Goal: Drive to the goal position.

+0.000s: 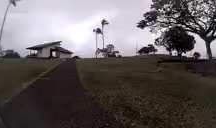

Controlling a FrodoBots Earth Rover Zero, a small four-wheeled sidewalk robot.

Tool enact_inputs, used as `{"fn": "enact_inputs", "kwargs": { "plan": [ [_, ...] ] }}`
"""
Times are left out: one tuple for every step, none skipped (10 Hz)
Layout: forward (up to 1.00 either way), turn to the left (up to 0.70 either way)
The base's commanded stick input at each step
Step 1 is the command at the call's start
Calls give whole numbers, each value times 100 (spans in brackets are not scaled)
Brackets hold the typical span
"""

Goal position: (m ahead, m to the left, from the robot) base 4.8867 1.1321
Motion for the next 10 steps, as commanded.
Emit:
{"fn": "enact_inputs", "kwargs": {
  "plan": [
    [0, 100],
    [0, 100],
    [0, 100],
    [0, 100],
    [0, 100],
    [0, 100],
    [0, 100],
    [33, 72],
    [100, 14],
    [100, 0]
  ]
}}
